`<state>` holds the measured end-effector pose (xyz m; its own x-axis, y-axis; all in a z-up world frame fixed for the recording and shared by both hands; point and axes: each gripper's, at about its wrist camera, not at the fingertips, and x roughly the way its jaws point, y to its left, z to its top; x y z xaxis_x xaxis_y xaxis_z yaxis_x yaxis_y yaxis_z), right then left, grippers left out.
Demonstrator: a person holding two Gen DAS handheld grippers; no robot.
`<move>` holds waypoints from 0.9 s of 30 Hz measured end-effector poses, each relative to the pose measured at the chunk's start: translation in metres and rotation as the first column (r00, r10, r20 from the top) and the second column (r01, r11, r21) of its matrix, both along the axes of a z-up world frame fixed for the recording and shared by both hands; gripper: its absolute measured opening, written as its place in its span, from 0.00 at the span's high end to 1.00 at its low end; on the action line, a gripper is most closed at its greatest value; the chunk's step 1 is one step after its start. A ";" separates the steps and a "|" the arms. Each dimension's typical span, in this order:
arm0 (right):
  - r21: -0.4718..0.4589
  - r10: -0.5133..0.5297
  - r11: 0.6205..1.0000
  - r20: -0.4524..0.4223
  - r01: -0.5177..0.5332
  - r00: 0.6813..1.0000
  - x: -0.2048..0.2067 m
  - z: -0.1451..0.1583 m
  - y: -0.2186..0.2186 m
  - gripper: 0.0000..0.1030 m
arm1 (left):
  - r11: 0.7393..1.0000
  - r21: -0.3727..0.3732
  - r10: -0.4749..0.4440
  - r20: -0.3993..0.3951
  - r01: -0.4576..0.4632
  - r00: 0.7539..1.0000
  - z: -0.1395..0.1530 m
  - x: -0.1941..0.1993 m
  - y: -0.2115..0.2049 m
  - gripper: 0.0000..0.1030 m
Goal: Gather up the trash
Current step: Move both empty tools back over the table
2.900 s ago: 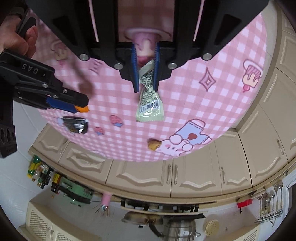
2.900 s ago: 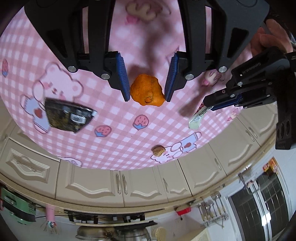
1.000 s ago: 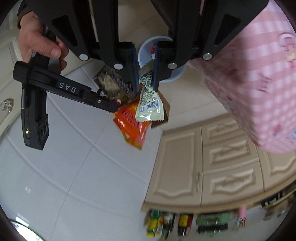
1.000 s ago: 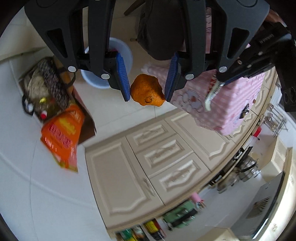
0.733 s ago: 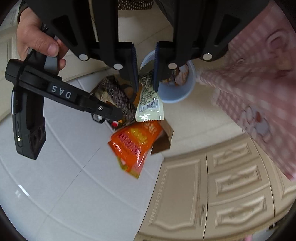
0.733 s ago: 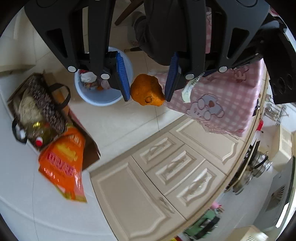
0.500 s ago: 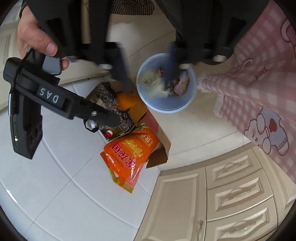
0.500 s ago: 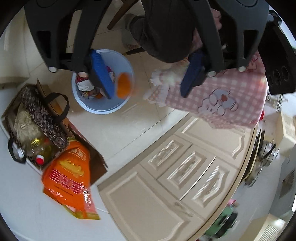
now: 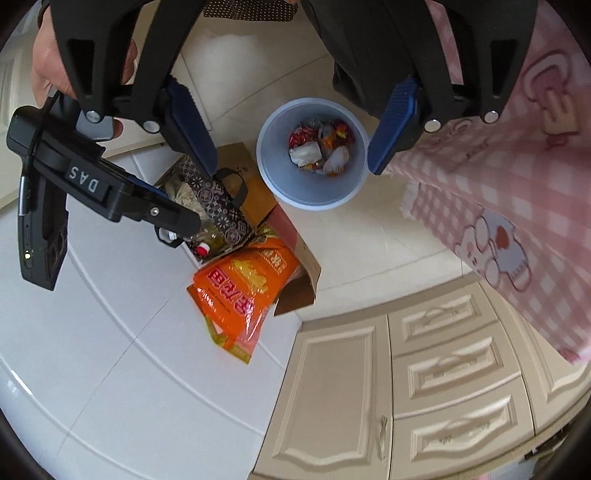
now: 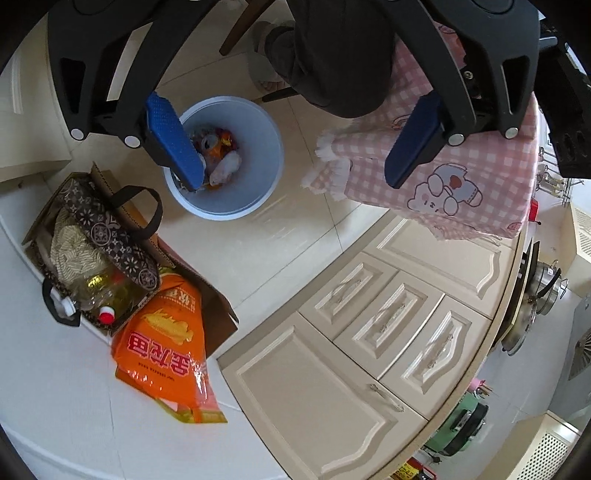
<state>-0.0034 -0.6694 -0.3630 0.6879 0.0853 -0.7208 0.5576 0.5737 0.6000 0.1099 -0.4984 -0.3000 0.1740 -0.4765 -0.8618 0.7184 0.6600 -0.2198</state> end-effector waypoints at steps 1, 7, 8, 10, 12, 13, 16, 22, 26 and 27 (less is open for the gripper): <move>-0.005 -0.002 1.000 0.004 0.002 1.000 -0.001 0.003 0.000 0.06 | 1.000 -0.008 0.001 0.006 -0.001 1.000 0.005 -0.001 0.002 0.20; -0.041 -0.007 0.999 0.040 0.008 0.999 -0.004 0.032 0.006 0.06 | 0.998 -0.064 0.006 0.070 -0.002 0.998 0.043 -0.008 0.016 0.19; -0.048 -0.006 0.999 0.047 0.008 0.999 -0.004 0.037 0.008 0.06 | 0.997 -0.071 0.008 0.092 -0.002 0.996 0.050 -0.010 0.020 0.19; -0.070 0.000 0.998 0.064 0.004 0.998 -0.002 0.051 0.012 0.06 | 0.996 -0.093 0.014 0.115 -0.003 0.993 0.061 -0.011 0.027 0.18; -0.087 0.010 0.996 0.076 -0.003 0.997 0.000 0.062 0.016 0.06 | 0.993 -0.120 0.028 0.127 -0.012 0.992 0.074 -0.012 0.035 0.18; -0.096 0.015 0.995 0.083 -0.007 0.996 0.001 0.068 0.018 0.06 | 0.991 -0.132 0.033 0.131 -0.015 0.991 0.079 -0.012 0.040 0.18; -0.119 0.028 0.993 0.105 -0.016 0.994 0.004 0.085 0.026 0.06 | 0.986 -0.165 0.052 0.160 -0.025 0.986 0.097 -0.012 0.056 0.18; -0.177 0.067 0.983 0.153 -0.039 0.986 0.012 0.124 0.048 0.06 | 0.969 -0.242 0.110 0.226 -0.053 0.968 0.135 -0.010 0.095 0.17; -0.212 0.100 0.975 0.180 -0.061 0.978 0.020 0.149 0.065 0.06 | 0.957 -0.277 0.163 0.262 -0.088 0.951 0.154 -0.003 0.123 0.16; -0.224 0.113 0.972 0.188 -0.069 0.976 0.023 0.157 0.071 0.06 | 0.952 -0.291 0.181 0.269 -0.099 0.946 0.160 -0.001 0.132 0.16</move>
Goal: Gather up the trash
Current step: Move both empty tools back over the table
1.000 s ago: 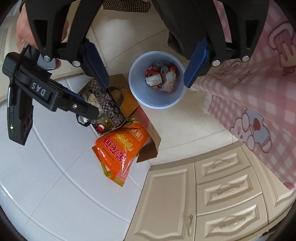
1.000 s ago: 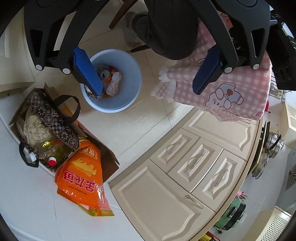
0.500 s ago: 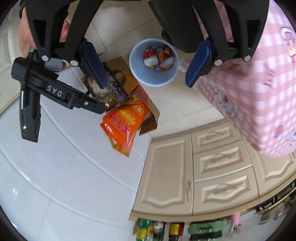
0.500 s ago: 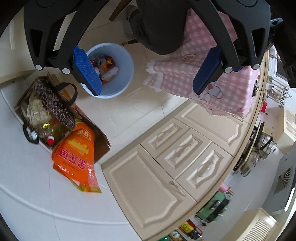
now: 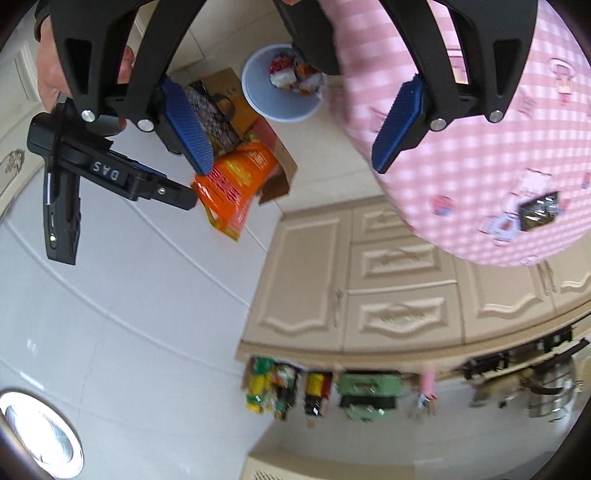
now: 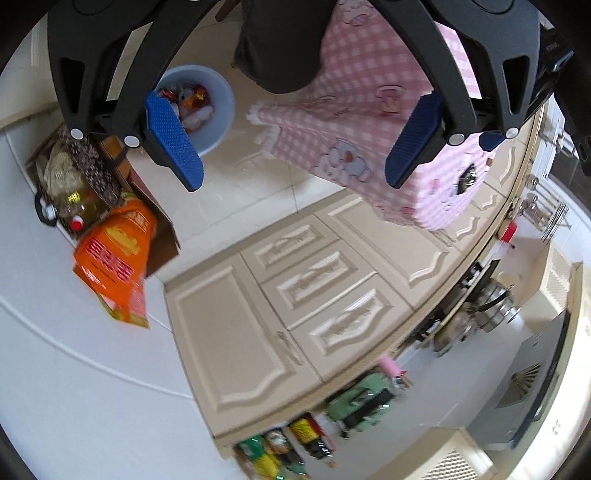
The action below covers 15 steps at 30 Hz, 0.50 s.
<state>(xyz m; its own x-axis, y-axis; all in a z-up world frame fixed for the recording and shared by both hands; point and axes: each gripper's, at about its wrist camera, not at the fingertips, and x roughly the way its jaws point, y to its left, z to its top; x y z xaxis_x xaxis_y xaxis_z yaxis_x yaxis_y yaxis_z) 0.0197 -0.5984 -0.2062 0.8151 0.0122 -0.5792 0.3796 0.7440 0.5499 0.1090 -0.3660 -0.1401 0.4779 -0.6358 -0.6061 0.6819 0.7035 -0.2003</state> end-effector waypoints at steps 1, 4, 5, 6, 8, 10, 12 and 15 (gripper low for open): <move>-0.015 0.011 1.000 0.009 -0.010 1.000 0.003 0.008 0.007 0.06 | 1.000 -0.010 0.014 0.012 -0.014 1.000 0.005 0.002 0.009 0.16; -0.047 0.046 0.998 0.029 -0.045 0.998 0.011 0.026 0.025 0.06 | 0.998 -0.026 0.060 0.051 -0.058 0.997 0.018 0.006 0.033 0.15; -0.057 0.059 0.997 0.035 -0.057 0.998 0.015 0.032 0.031 0.06 | 0.997 -0.032 0.077 0.060 -0.075 0.995 0.022 0.009 0.044 0.14; -0.071 0.074 0.995 0.044 -0.071 0.996 0.019 0.039 0.040 0.06 | 0.996 -0.035 0.088 0.065 -0.086 0.994 0.025 0.010 0.051 0.14; -0.086 0.099 0.992 0.058 -0.094 0.993 0.025 0.049 0.054 0.06 | 0.992 -0.042 0.122 0.077 -0.119 0.990 0.031 0.016 0.069 0.14; -0.105 0.132 0.987 0.071 -0.124 0.989 0.036 0.062 0.074 0.06 | 0.986 -0.057 0.162 0.083 -0.158 0.983 0.037 0.023 0.091 0.13; -0.124 0.162 0.981 0.077 -0.151 0.984 0.044 0.070 0.090 0.06 | 0.979 -0.070 0.198 0.092 -0.192 0.976 0.042 0.030 0.110 0.13; -0.154 0.206 0.969 0.073 -0.193 0.976 0.056 0.080 0.118 0.06 | 0.967 -0.081 0.251 0.115 -0.243 0.961 0.048 0.036 0.139 0.12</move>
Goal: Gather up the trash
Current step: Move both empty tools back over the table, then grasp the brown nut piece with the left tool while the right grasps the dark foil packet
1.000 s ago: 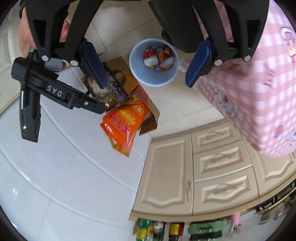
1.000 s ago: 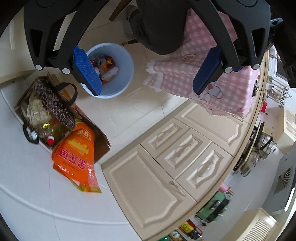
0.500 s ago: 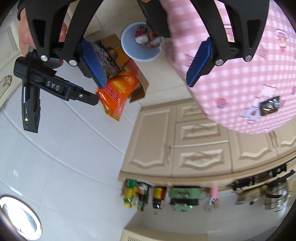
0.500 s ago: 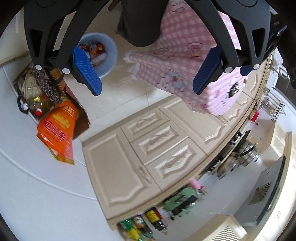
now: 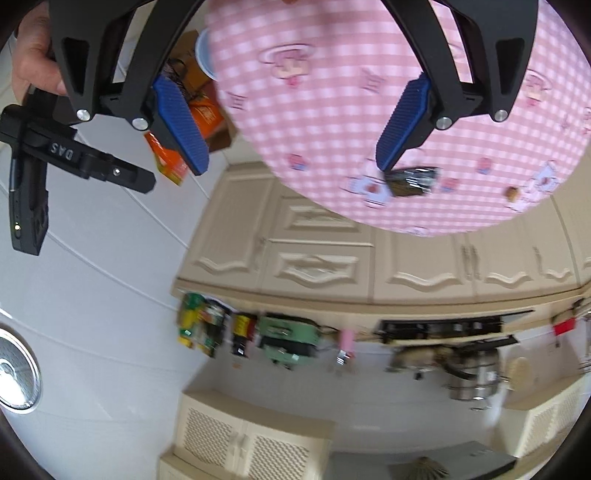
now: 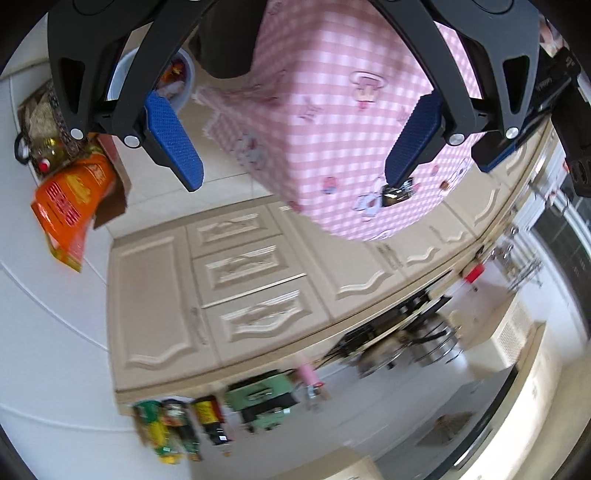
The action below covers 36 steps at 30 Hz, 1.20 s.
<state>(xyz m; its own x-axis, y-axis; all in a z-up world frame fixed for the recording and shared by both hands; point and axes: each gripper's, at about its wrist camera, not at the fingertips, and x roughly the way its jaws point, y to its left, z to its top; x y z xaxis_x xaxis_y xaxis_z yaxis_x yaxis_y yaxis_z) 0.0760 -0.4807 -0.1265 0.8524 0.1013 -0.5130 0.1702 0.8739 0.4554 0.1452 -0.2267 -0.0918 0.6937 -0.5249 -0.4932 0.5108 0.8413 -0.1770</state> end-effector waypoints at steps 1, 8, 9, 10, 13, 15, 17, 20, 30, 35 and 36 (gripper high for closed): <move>-0.006 0.016 1.000 0.002 -0.016 1.000 0.004 0.003 0.009 0.06 | 1.000 -0.001 0.022 0.007 -0.022 1.000 0.002 0.003 0.011 0.12; -0.048 0.108 0.993 0.032 -0.106 0.994 0.030 0.029 0.067 0.06 | 0.989 -0.024 0.149 0.029 -0.148 0.988 0.011 0.020 0.077 0.11; -0.059 0.125 0.991 0.035 -0.123 0.992 0.035 0.033 0.077 0.06 | 0.985 -0.024 0.172 0.034 -0.171 0.985 0.012 0.022 0.088 0.11; -0.069 0.141 0.988 0.036 -0.139 0.989 0.040 0.036 0.086 0.06 | 0.982 -0.025 0.187 0.036 -0.187 0.982 0.013 0.024 0.096 0.11; -0.089 0.177 0.981 0.036 -0.173 0.984 0.054 0.042 0.111 0.06 | 0.971 -0.024 0.237 0.043 -0.237 0.970 0.014 0.031 0.120 0.11; -0.104 0.201 0.975 0.034 -0.197 0.979 0.062 0.044 0.128 0.06 | 0.963 -0.018 0.269 0.055 -0.268 0.962 0.015 0.033 0.133 0.10; -0.114 0.222 0.970 0.032 -0.217 0.975 0.071 0.045 0.143 0.06 | 0.954 -0.006 0.298 0.068 -0.298 0.952 0.015 0.036 0.145 0.10; -0.133 0.248 0.961 0.023 -0.243 0.968 0.083 0.045 0.164 0.06 | 0.943 0.014 0.330 0.074 -0.332 0.941 0.012 0.044 0.162 0.09; -0.209 0.281 0.932 -0.102 -0.297 0.954 0.150 0.014 0.218 0.06 | 0.911 0.117 0.394 0.040 -0.396 0.918 -0.020 0.094 0.203 0.09; -0.189 0.270 0.931 -0.217 -0.312 0.938 0.200 -0.029 0.228 0.06 | 0.908 0.192 0.383 -0.016 -0.373 0.923 -0.046 0.134 0.208 0.09; -0.184 0.264 0.932 -0.241 -0.311 0.934 0.209 -0.037 0.229 0.06 | 0.908 0.206 0.378 -0.025 -0.365 0.926 -0.050 0.143 0.207 0.09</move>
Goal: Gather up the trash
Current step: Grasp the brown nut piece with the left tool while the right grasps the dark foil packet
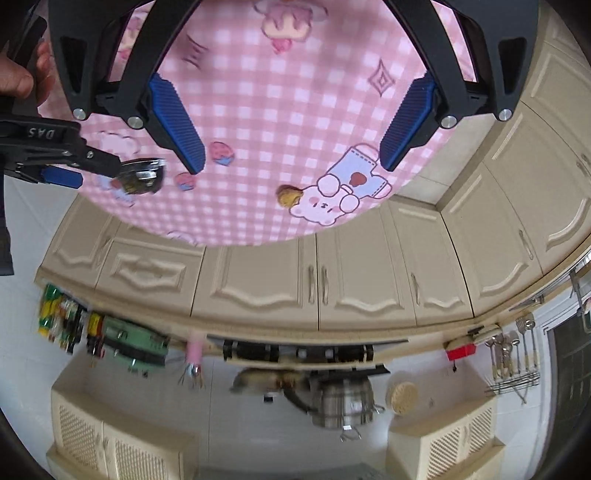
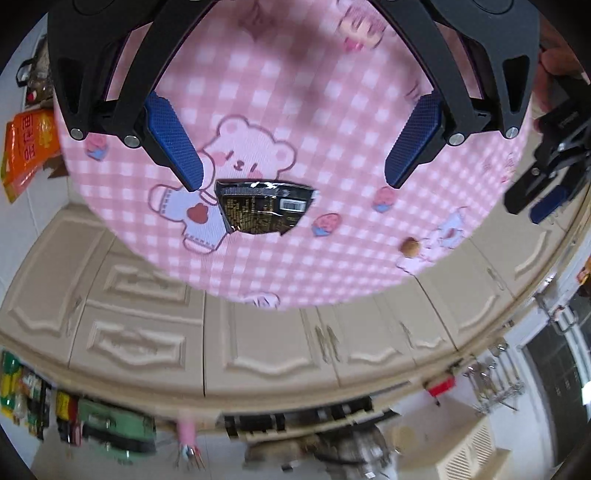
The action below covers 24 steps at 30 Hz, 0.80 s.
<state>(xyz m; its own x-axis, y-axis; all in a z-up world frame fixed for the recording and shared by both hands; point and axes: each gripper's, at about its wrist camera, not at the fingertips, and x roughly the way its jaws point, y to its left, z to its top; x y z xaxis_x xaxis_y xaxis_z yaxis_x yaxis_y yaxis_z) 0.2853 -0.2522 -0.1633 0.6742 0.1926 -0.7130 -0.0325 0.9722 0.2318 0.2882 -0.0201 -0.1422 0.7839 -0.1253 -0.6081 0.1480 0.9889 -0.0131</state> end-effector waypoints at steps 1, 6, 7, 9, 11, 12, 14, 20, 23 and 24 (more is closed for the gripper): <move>0.001 -0.002 1.000 -0.017 0.002 1.000 0.007 -0.005 0.001 0.06 | 1.000 0.015 -0.008 -0.018 0.008 1.000 -0.006 0.012 -0.002 0.09; -0.007 -0.011 1.000 -0.082 0.011 0.997 0.040 -0.037 0.004 0.06 | 0.995 0.093 -0.010 -0.092 0.019 0.996 -0.032 0.069 -0.012 0.09; -0.019 -0.018 1.000 -0.084 0.016 0.996 0.043 -0.040 0.004 0.06 | 0.994 0.108 -0.012 -0.103 0.023 0.995 -0.038 0.081 -0.013 0.09; -0.039 -0.017 0.999 -0.075 0.014 0.997 0.048 -0.042 0.005 0.06 | 0.992 0.127 -0.006 -0.124 0.022 0.992 -0.048 0.098 -0.014 0.09; -0.076 -0.011 0.997 -0.073 0.005 0.997 0.051 -0.043 0.009 0.06 | 0.990 0.136 -0.011 -0.151 0.031 0.989 -0.058 0.114 -0.014 0.10; -0.107 -0.009 0.994 -0.070 0.002 0.997 0.052 -0.045 0.012 0.07 | 0.991 0.131 -0.017 -0.162 0.039 0.987 -0.061 0.117 -0.014 0.10; -0.135 -0.007 0.991 -0.066 -0.002 0.998 0.052 -0.044 0.016 0.16 | 0.993 0.089 -0.056 -0.192 0.074 0.980 -0.063 0.123 -0.013 0.26; -0.135 -0.013 0.991 -0.040 0.008 0.999 0.049 -0.041 0.012 0.44 | 0.990 0.055 -0.112 -0.220 0.127 0.969 -0.069 0.125 -0.017 0.75; -0.094 -0.010 0.996 -0.031 0.007 0.999 0.046 -0.040 0.004 0.53 | 0.991 0.003 -0.130 -0.218 0.133 0.967 -0.067 0.120 -0.014 0.75; -0.073 -0.008 0.997 -0.031 0.005 0.999 0.045 -0.040 0.001 0.53 | 0.991 0.003 -0.127 -0.214 0.131 0.969 -0.066 0.116 -0.014 0.75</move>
